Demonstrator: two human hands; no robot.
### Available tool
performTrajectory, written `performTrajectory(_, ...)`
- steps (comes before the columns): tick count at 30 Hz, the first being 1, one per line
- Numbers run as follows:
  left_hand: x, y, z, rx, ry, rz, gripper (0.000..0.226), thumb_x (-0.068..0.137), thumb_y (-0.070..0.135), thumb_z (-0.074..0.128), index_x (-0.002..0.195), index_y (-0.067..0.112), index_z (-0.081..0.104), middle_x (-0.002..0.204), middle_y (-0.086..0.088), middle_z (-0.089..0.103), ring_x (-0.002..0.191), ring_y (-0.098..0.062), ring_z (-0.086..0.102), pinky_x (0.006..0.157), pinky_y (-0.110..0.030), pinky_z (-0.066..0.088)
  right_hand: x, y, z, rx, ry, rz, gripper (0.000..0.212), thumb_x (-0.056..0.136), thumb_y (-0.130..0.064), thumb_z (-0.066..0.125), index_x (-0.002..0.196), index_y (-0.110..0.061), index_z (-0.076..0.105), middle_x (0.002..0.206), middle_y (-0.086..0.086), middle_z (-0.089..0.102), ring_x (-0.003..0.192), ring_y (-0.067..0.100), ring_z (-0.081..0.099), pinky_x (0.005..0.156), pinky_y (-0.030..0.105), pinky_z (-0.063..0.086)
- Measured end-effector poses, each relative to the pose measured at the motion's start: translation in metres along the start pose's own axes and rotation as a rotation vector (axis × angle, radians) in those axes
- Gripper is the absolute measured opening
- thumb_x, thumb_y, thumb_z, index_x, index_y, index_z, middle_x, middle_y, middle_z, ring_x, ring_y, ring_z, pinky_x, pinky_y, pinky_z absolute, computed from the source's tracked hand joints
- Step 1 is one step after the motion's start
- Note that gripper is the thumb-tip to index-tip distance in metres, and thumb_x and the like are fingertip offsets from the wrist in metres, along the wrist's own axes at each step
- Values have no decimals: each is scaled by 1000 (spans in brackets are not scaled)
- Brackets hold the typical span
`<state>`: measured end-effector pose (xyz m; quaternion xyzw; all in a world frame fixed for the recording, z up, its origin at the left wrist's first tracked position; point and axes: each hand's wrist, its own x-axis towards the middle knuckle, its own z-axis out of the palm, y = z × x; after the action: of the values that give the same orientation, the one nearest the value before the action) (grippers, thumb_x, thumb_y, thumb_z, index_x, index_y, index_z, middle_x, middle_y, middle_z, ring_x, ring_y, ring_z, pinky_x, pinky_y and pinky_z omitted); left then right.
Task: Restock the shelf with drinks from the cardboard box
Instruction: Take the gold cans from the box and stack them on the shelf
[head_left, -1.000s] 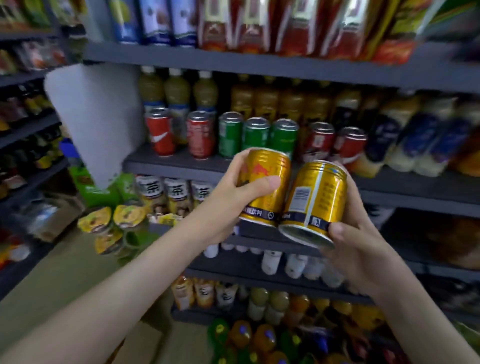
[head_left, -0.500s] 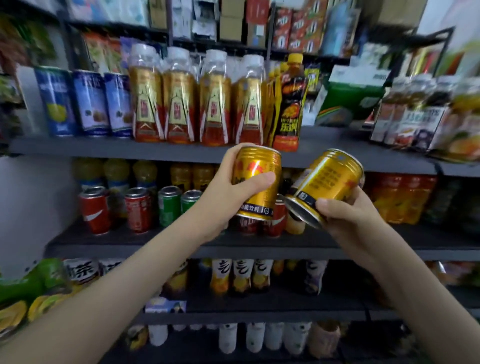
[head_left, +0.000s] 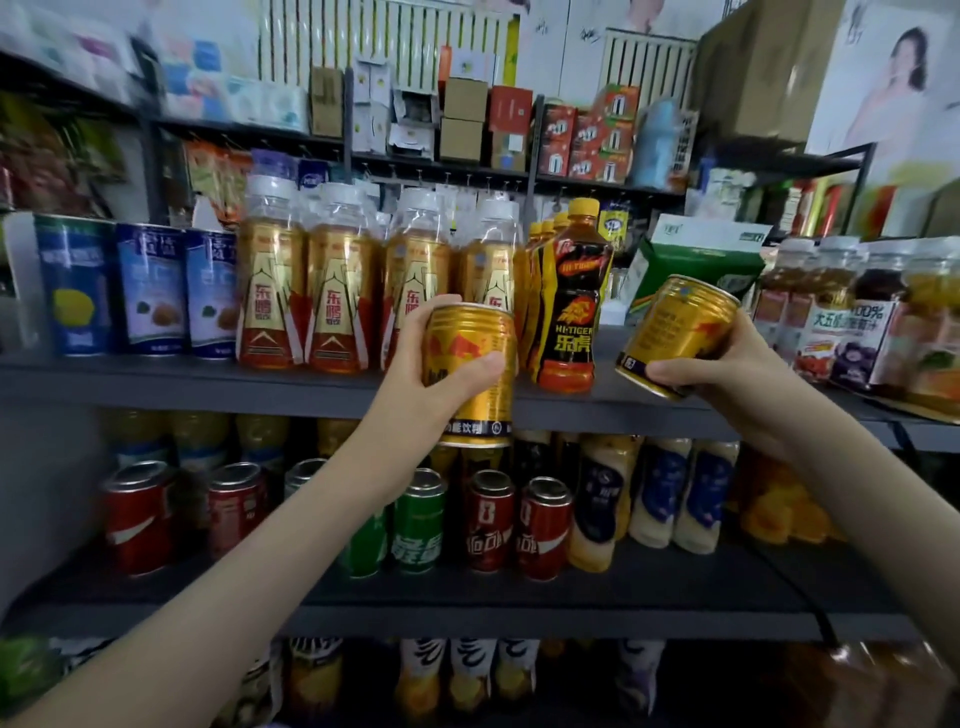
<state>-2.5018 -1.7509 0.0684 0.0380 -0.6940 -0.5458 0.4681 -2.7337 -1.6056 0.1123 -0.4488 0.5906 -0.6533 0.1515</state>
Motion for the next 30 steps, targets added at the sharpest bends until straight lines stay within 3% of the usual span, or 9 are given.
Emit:
performTrajectory(3, 6, -5, 12, 41, 27, 30, 58, 77, 36, 73, 126, 39, 43, 115, 6, 59, 99, -11, 63, 83, -32, 54, 28, 9, -19, -42, -15, 13, 101, 53, -4, 81, 138, -22, 30, 121, 3, 54, 107, 21, 60, 86, 38, 52)
performTrajectory(9, 25, -11, 61, 128, 77, 99, 61, 78, 34, 73, 130, 33, 41, 113, 5, 57, 92, -2, 62, 76, -19, 51, 82, 37, -58, -146, -175, 29, 103, 66, 14, 75, 143, -26, 20, 115, 0, 48, 101, 19, 56, 75, 33, 51)
performTrajectory(13, 44, -22, 96, 165, 144, 127, 62, 77, 34, 75, 129, 32, 41, 116, 1, 56, 98, -10, 63, 77, -27, 54, 119, 53, -81, -181, -292, 30, 105, 64, 15, 77, 142, -28, 20, 121, 6, 47, 105, 23, 56, 77, 34, 53)
performTrajectory(18, 56, -37, 122, 192, 180, 117, 61, 77, 34, 70, 130, 36, 39, 124, -3, 54, 107, -19, 62, 86, -40, 56, 150, 62, -89, -311, -464, 24, 99, 67, 14, 76, 138, -28, 21, 115, 3, 47, 96, 15, 55, 68, 26, 50)
performTrajectory(24, 59, -37, 112, 188, 268, 75, 58, 72, 40, 71, 124, 42, 44, 121, -2, 57, 104, -21, 64, 82, -42, 55, 179, 69, -74, -402, -545, 30, 99, 67, 7, 80, 138, -28, 20, 115, 3, 51, 107, 24, 54, 86, 37, 49)
performTrajectory(27, 63, -33, 104, 172, 260, 79, 61, 68, 42, 71, 123, 39, 45, 121, -5, 56, 106, -25, 62, 83, -44, 55, 188, 71, -69, -447, -529, 30, 102, 68, 2, 81, 143, -22, 16, 112, 1, 49, 109, 25, 51, 85, 37, 49)
performTrajectory(30, 64, -29, 101, 191, 241, 108, 60, 70, 38, 71, 124, 36, 44, 114, -2, 57, 98, -17, 64, 76, -35, 55, 191, 69, -64, -562, -517, -33, 104, 70, -1, 81, 145, -20, 12, 122, 4, 43, 110, 23, 48, 88, 36, 47)
